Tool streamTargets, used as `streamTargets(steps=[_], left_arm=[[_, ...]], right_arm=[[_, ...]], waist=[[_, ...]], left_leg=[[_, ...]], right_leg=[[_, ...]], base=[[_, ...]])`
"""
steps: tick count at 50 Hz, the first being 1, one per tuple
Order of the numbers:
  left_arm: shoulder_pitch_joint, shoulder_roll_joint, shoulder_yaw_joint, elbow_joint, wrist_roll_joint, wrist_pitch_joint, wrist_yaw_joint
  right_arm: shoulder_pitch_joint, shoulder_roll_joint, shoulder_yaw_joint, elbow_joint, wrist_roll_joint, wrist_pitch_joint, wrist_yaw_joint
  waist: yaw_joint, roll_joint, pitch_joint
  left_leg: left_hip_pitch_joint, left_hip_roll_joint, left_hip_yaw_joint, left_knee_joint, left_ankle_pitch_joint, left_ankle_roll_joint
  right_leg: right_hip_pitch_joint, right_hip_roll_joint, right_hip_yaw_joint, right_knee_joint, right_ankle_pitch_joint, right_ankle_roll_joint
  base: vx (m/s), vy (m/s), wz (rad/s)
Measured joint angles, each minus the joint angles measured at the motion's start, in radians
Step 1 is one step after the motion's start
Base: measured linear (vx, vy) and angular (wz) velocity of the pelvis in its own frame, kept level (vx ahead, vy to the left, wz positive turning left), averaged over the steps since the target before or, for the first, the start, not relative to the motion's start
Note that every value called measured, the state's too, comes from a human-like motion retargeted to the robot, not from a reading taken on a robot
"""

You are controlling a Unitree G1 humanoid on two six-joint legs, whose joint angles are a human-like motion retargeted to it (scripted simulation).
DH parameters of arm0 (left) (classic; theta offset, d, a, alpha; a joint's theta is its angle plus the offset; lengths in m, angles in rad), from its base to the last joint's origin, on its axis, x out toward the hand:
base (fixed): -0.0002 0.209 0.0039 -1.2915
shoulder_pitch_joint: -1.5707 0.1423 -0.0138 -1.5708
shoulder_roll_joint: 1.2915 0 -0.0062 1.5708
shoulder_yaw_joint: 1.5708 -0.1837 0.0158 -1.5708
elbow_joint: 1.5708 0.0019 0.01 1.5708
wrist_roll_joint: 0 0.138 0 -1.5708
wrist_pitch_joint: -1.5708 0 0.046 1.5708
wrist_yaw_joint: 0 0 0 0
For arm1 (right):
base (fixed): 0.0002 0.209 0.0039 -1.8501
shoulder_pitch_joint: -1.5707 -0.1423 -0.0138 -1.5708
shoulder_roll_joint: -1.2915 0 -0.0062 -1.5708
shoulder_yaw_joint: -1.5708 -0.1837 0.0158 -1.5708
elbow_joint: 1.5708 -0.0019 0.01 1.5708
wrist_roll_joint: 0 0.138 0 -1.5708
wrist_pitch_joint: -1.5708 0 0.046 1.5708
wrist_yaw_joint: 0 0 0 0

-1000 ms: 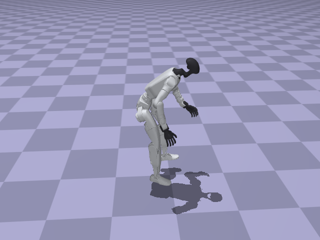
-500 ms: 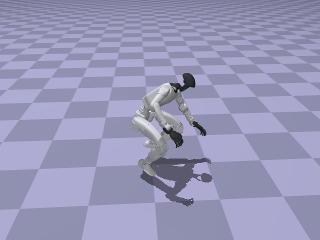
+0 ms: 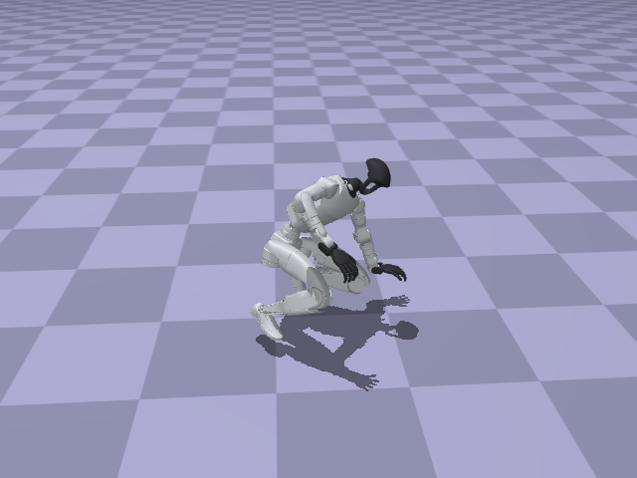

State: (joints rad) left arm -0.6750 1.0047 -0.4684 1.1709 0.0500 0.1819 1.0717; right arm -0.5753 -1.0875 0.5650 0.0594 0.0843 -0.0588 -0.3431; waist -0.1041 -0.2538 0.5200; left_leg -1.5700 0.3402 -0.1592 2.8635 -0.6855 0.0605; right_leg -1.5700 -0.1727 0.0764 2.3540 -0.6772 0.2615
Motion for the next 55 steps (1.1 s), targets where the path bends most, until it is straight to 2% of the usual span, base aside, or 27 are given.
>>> streamTargets(steps=[5,10,13,16,19,24,27,28,30,32,36,38,40,41,42,44,46,47,50,51,52,53,55], left_arm=[[-0.039,-0.041,0.022,0.047,0.041,0.025,0.068],[0.034,-0.086,0.063,0.064,0.079,0.038,0.106],[0.072,-0.114,0.085,0.063,0.093,0.043,0.12],[0.087,-0.145,0.092,0.066,0.1,0.042,0.126],[0.088,-0.178,0.085,0.056,0.102,0.022,0.083],[0.074,-0.233,0.108,-0.092,0.112,-0.058,-0.059],[0.003,-0.249,0.11,-0.215,0.153,-0.081,-0.095],[-0.067,-0.242,0.087,-0.236,0.168,-0.079,-0.1],[-0.172,-0.238,0.045,-0.253,0.191,-0.073,-0.117],[-0.36,-0.173,-0.05,-0.199,0.167,-0.085,-0.138],[-0.553,-0.16,-0.224,-0.042,0.12,-0.056,-0.119],[-0.592,-0.154,-0.284,-0.001,0.091,-0.04,-0.049],[-0.612,-0.156,-0.329,0.004,0.065,-0.062,0.034],[-0.585,-0.164,-0.289,-0.01,0.079,-0.041,0.06],[-0.569,-0.16,-0.271,-0.023,0.085,-0.034,0.076],[-0.576,-0.12,-0.31,-0.035,0.068,-0.064,0.069],[-0.57,-0.133,-0.314,-0.013,0.064,-0.041,0.061],[-0.56,-0.148,-0.312,0.002,0.063,-0.027,0.06],[-0.482,-0.213,-0.286,0.039,0.065,-0.016,0.068],[-0.496,-0.21,-0.296,0.051,0.067,-0.013,0.076],[-0.491,-0.221,-0.293,0.059,0.072,-0.007,0.084],[-0.445,-0.26,-0.261,0.06,0.083,0.004,0.091],[-0.41,-0.291,-0.234,0.055,0.099,0.009,0.112]], right_arm=[[-0.024,0.007,-0.025,0.008,-0.022,-0.004,0.019],[-0.057,0.025,0.025,-0.014,-0.043,-0.014,0.011],[-0.122,0.055,0.075,-0.009,-0.065,-0.006,0.031],[-0.208,0.131,0.121,0.043,-0.072,0.007,0.026],[-0.317,0.279,0.156,0.189,-0.085,0.041,0.008],[-0.524,0.598,0.161,0.601,-0.145,0.123,-0.004],[-0.649,0.717,0.177,0.811,-0.145,0.156,-0.015],[-0.719,0.738,0.203,0.871,-0.151,0.163,-0.018],[-0.786,0.764,0.246,0.946,-0.214,0.182,-0.036],[-0.93,0.829,0.296,1.032,-0.233,0.194,-0.067],[-0.993,0.91,0.347,1.121,-0.294,0.234,-0.15],[-0.996,0.926,0.355,1.134,-0.284,0.254,-0.217],[-0.994,0.909,0.374,1.116,-0.244,0.241,-0.269],[-0.963,0.882,0.361,1.096,-0.32,0.255,-0.267],[-0.951,0.87,0.359,1.081,-0.353,0.258,-0.266],[-0.98,0.898,0.381,1.081,-0.286,0.233,-0.262],[-0.98,0.902,0.388,1.091,-0.31,0.244,-0.24],[-0.971,0.901,0.391,1.092,-0.325,0.252,-0.229],[-0.88,0.89,0.379,1.056,-0.338,0.25,-0.221],[-0.899,0.881,0.39,1.033,-0.318,0.246,-0.226],[-0.89,0.862,0.392,1.0,-0.312,0.241,-0.235],[-0.825,0.824,0.373,0.946,-0.336,0.235,-0.252],[-0.784,0.762,0.371,0.841,-0.379,0.223,-0.313]], waist=[[0.02,0.033,-0.005],[0.045,0.021,-0.132],[0.069,0.01,-0.185],[0.096,0.003,-0.216],[0.124,0.003,-0.23],[0.218,0.041,-0.211],[0.305,0.083,-0.182],[0.334,0.097,-0.139],[0.378,0.13,-0.126],[0.394,0.125,-0.026],[0.384,0.134,-0.019],[0.364,0.125,-0.021],[0.354,0.12,-0.018],[0.342,0.13,-0.048],[0.33,0.133,-0.06],[0.312,0.116,-0.028],[0.302,0.12,-0.034],[0.299,0.125,-0.046],[0.302,0.136,-0.158],[0.302,0.133,-0.137],[0.306,0.135,-0.145],[0.316,0.149,-0.211],[0.327,0.162,-0.253]], left_leg=[[0.001,0.045,0.012,-0.02,0.039,-0.01],[0.032,0.105,0.046,-0.064,0.06,-0.029],[0.062,0.137,0.07,-0.09,0.064,-0.039],[0.093,0.161,0.099,-0.117,0.061,-0.047],[0.133,0.166,0.133,-0.151,0.051,-0.058],[0.212,0.157,0.184,-0.208,0.019,-0.068],[0.233,0.149,0.204,-0.231,0.006,-0.063],[0.243,0.144,0.209,-0.236,0.003,-0.06],[0.236,0.127,0.212,-0.244,-0.001,-0.054],[0.264,0.118,0.216,-0.257,-0.007,-0.064],[0.214,0.095,0.202,-0.263,-0.01,-0.038],[0.182,0.085,0.194,-0.266,-0.007,-0.021],[0.151,0.074,0.183,-0.27,-0.003,-0.008],[0.122,0.059,0.18,-0.267,0.002,0.012],[0.109,0.049,0.177,-0.269,0.005,0.022],[0.14,0.045,0.176,-0.285,0.002,0.004],[0.155,0.037,0.18,-0.295,0.002,0.007],[0.159,0.035,0.183,-0.3,0.003,0.01],[0.143,0.04,0.187,-0.308,0.001,0.025],[0.155,0.049,0.191,-0.312,0.003,0.027],[0.156,0.056,0.194,-0.315,0.004,0.032],[0.136,0.055,0.195,-0.315,0.004,0.044],[0.119,0.062,0.195,-0.319,0.008,0.054]], right_leg=[[0.0,0.029,-0.008,-0.051,0.053,0.0],[0.0,0.088,0.002,-0.122,0.082,0.0],[0.003,0.119,0.006,-0.162,0.108,0.0],[0.006,0.127,0.012,-0.196,0.14,0.0],[0.01,0.106,0.018,-0.224,0.172,-0.001],[0.046,0.04,0.015,-0.261,0.195,-0.003],[0.064,0.008,0.011,-0.28,0.195,-0.004],[0.074,-0.001,0.013,-0.284,0.194,-0.004],[0.081,-0.021,0.016,-0.293,0.184,-0.004],[0.11,-0.022,0.025,-0.304,0.178,-0.004],[0.109,-0.034,0.034,-0.317,0.16,-0.004],[0.101,-0.034,0.039,-0.322,0.157,-0.008],[0.094,-0.031,0.04,-0.33,0.159,-0.005],[0.081,-0.042,0.043,-0.326,0.153,-0.019],[0.079,-0.046,0.045,-0.328,0.151,-0.029],[0.107,-0.038,0.045,-0.344,0.156,-0.032],[0.125,-0.047,0.045,-0.355,0.153,-0.047],[0.133,-0.052,0.043,-0.361,0.151,-0.054],[0.132,-0.062,0.03,-0.383,0.144,-0.052],[0.143,-0.061,0.027,-0.391,0.147,-0.051],[0.147,-0.062,0.024,-0.398,0.148,-0.049],[0.137,-0.068,0.018,-0.405,0.144,-0.044],[0.131,-0.069,0.01,-0.42,0.147,-0.035]], base=[[0.34,0.31,-0.61],[0.36,0.27,-0.91],[0.31,0.26,-0.9],[0.25,0.28,-0.75],[0.18,0.31,-0.54],[0.15,0.29,-0.22],[0.11,0.2,-0.08],[0.07,0.15,0.14],[0.08,0.14,0.17],[0.08,0.11,0.31],[0.12,0.1,0.16],[0.12,0.09,0.05],[0.11,0.08,0.0],[0.12,0.09,0.0],[0.1,0.1,0.11],[0.07,0.09,0.23],[0.08,0.11,0.17],[0.09,0.11,0.01],[0.08,0.09,-0.31],[0.04,0.08,-0.24],[0.04,0.08,-0.33],[0.06,0.09,-0.52],[0.02,0.07,-0.45]])
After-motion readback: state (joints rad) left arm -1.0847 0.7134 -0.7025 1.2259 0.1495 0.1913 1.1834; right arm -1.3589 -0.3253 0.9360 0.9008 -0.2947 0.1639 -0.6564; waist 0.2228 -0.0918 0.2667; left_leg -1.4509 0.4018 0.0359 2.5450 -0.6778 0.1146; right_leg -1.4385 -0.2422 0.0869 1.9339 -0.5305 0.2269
